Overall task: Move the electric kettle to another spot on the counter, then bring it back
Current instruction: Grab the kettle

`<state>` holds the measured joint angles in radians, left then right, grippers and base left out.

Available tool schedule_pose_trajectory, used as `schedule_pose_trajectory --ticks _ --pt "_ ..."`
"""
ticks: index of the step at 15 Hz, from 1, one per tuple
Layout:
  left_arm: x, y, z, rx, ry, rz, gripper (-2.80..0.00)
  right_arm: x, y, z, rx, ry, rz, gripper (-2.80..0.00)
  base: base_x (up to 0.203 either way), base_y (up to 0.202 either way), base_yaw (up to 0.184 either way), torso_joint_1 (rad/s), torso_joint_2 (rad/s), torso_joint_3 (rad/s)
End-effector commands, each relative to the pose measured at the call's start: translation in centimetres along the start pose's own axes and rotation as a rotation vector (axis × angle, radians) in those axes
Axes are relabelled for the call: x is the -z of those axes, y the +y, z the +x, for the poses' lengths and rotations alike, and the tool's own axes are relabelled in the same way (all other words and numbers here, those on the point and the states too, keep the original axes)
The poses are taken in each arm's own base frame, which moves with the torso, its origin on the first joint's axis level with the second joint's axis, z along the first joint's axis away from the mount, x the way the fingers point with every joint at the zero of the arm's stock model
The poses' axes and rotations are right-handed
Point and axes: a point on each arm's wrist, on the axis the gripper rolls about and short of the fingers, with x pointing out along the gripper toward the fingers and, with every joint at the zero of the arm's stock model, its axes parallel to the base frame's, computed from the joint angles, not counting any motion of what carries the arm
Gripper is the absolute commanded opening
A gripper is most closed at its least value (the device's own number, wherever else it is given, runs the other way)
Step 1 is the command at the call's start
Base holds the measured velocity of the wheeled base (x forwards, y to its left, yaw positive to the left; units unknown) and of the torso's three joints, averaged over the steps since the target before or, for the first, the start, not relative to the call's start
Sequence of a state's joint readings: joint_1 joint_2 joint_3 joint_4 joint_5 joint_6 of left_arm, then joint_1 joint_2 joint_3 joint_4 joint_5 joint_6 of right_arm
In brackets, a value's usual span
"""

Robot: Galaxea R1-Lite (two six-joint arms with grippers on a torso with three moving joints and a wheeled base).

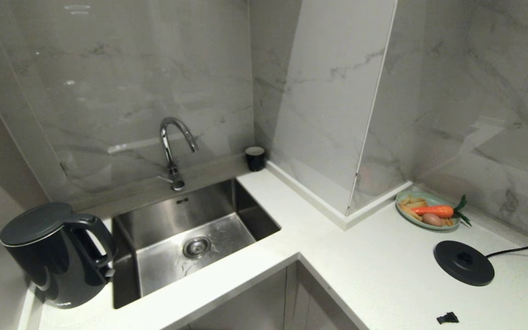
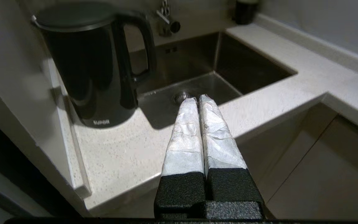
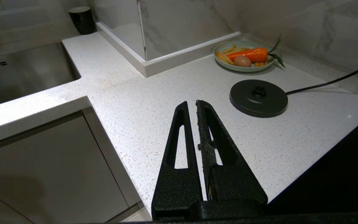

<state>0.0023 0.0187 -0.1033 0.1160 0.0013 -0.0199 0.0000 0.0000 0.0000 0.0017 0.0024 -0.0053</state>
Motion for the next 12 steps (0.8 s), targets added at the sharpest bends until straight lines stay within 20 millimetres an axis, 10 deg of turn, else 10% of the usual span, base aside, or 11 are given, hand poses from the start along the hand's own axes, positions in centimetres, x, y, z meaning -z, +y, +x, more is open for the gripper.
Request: schedule_pose_trajectory --ticks 1,6,12 --pt "-2.7 -0.1 0.3 0.002 0.013 -0.012 -2.8 0.0 0.0 0.0 -0.001 0.001 -0.001 -2.8 0.0 0.0 0.0 0.0 0.0 0.0" --pt "-9.4 -0.4 6.8 0.053 0.286 -0.04 -2.8 0.0 0.0 0.0 -0.001 0.0 -0.001 -2.8 0.0 0.0 0.0 0.0 0.0 0.0" --pt "-7.5 -0.5 18.0 0.044 0.637 -0.085 -2.8 0.0 0.0 0.0 -0.001 0.001 0.0 -2.8 0.0 0.0 0.0 0.0 0.0 0.0"
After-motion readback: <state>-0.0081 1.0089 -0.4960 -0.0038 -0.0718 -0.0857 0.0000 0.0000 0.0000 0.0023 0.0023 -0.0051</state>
